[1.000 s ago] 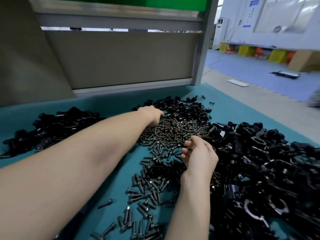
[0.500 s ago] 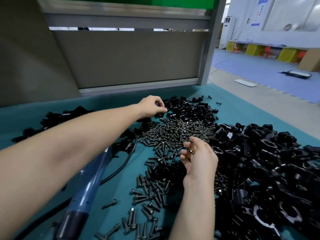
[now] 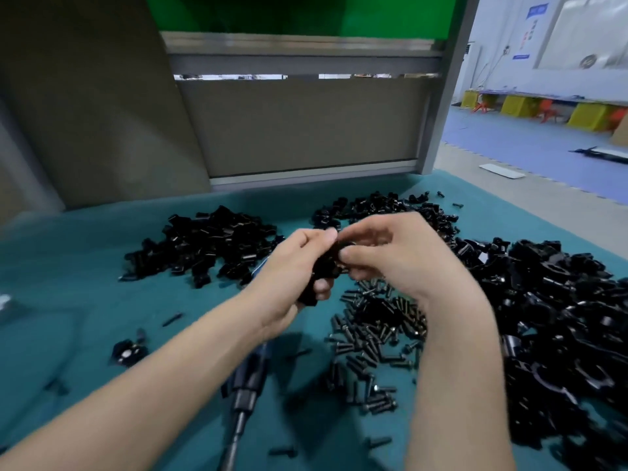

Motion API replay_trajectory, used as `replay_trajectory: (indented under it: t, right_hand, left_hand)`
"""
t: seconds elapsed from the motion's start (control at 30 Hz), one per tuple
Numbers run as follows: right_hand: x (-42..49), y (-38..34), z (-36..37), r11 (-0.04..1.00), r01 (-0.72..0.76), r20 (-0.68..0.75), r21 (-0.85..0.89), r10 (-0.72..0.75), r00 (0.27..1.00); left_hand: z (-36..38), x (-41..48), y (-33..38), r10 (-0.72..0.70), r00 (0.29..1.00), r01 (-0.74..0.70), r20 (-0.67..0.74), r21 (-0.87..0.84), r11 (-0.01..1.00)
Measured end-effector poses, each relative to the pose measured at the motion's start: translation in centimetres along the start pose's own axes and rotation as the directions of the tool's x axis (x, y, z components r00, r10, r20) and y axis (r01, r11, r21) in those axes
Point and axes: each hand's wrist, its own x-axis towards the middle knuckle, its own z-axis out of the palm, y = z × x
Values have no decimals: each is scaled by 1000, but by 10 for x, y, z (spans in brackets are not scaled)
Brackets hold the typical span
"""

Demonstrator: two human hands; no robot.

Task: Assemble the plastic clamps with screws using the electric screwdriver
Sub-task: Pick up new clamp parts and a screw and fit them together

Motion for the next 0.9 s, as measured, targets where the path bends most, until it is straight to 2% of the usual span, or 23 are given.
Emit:
replay_trajectory:
  t: [0.07, 0.13, 0.23, 0.37, 0.43, 0.5, 0.6, 0.67, 0.73, 0.9]
  right_hand:
    - [-2, -5, 0, 997, -2, 24, -83, 4, 1000]
    - [-8, -2, -1, 996, -6, -7, -90, 6, 1000]
    - [-29, 12, 4, 997, -28, 6, 69, 28, 1000]
    - [-53, 36, 22, 966, -111, 30, 235, 106, 994]
    - [-59, 46, 31, 939, -161, 36, 303, 157, 987]
    - [-64, 54, 39, 899, -200, 77, 391, 184, 980]
    - [-70, 62, 44, 840, -220, 141, 495, 172, 975]
    - [-73, 66, 46, 856, -221, 176, 468, 155, 972]
    - [-75, 71, 48, 901, -195, 189, 387, 129, 974]
    - [-75, 73, 45, 946, -119, 180, 300, 67, 981]
  left_hand:
    - [-10, -23, -1, -41, 999, 42, 11, -55, 998]
    - [-23, -44, -11, -105, 994, 106, 24, -26, 994]
    - [-35, -68, -28, -122, 993, 122, -10, 113, 986]
    - [-32, -79, -47, -117, 991, 118, -64, 12, 993]
    - [-28, -82, -55, -59, 995, 65, -75, 80, 995]
    - [-26, -85, -63, 57, 994, -40, -94, 174, 984]
    - [-29, -90, -75, 225, 964, -157, -140, 384, 910]
    - [-33, -93, -82, 309, 941, -183, -140, 556, 810]
    - [-35, -93, -85, 358, 924, -200, -136, 628, 753]
    - [-35, -90, -86, 291, 943, -157, -158, 561, 813]
